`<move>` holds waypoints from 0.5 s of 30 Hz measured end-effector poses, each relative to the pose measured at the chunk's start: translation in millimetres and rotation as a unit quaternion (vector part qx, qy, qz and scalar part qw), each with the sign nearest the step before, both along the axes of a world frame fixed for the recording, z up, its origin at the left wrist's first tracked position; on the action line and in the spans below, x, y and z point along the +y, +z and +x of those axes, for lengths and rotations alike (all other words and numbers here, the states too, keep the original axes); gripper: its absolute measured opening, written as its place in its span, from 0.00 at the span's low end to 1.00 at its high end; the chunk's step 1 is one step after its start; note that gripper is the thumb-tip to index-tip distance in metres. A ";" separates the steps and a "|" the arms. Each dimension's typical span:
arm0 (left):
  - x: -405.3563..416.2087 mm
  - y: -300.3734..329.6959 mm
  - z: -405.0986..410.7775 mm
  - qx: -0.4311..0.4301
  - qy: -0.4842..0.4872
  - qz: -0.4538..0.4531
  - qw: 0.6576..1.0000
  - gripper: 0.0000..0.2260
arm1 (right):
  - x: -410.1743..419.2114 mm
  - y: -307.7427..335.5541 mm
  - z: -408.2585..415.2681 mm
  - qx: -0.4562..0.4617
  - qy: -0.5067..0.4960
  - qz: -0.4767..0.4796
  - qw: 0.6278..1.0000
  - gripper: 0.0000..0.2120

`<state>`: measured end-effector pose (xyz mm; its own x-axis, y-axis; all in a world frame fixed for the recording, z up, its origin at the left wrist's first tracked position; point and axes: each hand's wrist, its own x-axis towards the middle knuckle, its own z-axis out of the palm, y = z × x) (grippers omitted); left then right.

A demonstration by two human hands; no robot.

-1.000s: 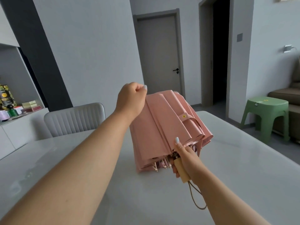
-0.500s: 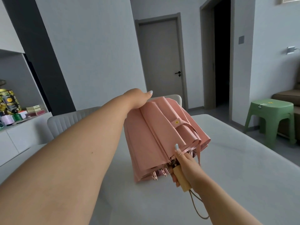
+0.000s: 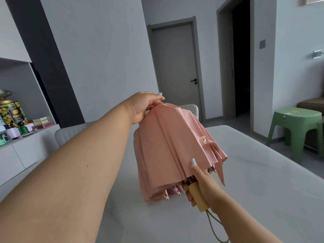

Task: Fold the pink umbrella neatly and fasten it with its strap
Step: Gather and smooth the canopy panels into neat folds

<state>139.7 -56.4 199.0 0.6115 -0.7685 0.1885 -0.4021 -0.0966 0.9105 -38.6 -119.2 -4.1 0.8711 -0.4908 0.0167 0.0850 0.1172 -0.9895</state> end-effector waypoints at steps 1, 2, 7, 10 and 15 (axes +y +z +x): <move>0.0 -0.6 0.5 0.003 -0.006 -0.017 1.000 0.07 | 0.2 0.1 -0.1 0.000 0.002 0.000 1.000 0.36; -0.1 -0.8 -0.2 0.002 -0.003 -0.023 1.000 0.06 | 0.2 0.2 -0.3 -0.001 0.004 0.001 1.000 0.36; -3.6 -3.0 -1.1 -0.106 0.067 0.078 0.989 0.11 | 0.7 -0.5 0.3 0.002 -0.008 -0.002 1.000 0.36; -7.1 -5.8 -2.8 -0.020 0.009 -0.020 1.000 0.05 | 1.3 1.5 -0.6 0.002 -0.002 -0.003 1.000 0.35; -7.1 -9.3 -0.5 0.072 -0.039 -0.116 0.990 0.06 | 1.4 4.2 -2.7 0.002 -0.001 -0.006 1.000 0.33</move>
<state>139.3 -63.5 189.7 0.5852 -0.7609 0.2804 -0.2650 0.1473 0.9529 -41.3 -117.9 0.1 0.8701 -0.4925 0.0198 0.0823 0.1056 -0.9910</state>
